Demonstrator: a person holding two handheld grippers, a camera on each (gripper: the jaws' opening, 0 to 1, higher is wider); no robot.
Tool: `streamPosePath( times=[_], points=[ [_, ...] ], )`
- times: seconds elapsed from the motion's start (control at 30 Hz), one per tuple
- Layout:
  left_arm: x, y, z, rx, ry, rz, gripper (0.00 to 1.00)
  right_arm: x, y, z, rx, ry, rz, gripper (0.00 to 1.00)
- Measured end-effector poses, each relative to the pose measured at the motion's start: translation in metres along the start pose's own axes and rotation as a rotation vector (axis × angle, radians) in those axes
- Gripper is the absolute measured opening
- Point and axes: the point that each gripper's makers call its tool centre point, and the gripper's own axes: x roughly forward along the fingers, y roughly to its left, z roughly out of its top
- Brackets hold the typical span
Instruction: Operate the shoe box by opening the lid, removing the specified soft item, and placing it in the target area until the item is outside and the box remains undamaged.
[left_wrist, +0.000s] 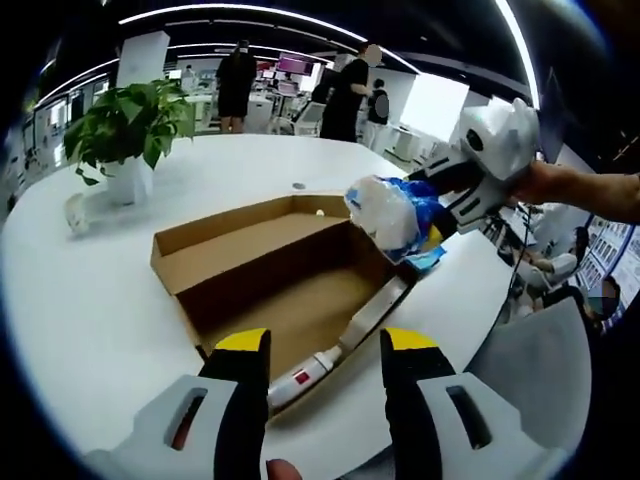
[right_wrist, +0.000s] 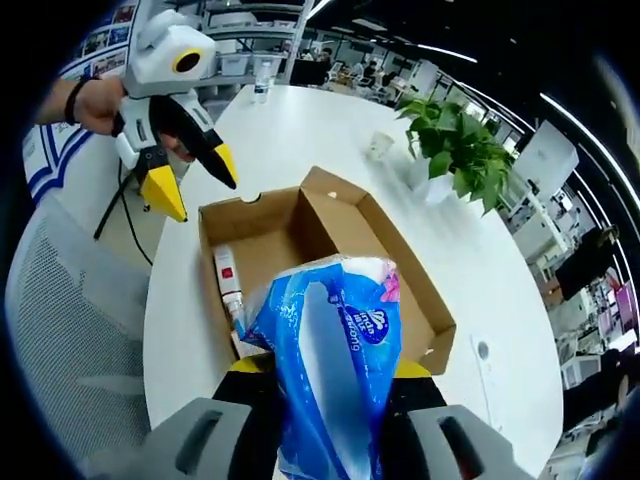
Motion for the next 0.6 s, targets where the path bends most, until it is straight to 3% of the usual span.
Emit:
streamPosePath(
  times=[0.23,0.6],
  points=[
    [0.009,-0.014,0.005,0.025,0.01,-0.027,0.45,-0.016,-0.006,-0.014,-0.004,0.011,-0.033,0.33],
    [0.019,-0.028,0.007,0.058,0.031,-0.053,0.45,-0.037,-0.01,-0.063,0.053,0.046,-0.07,0.33]
  ],
)
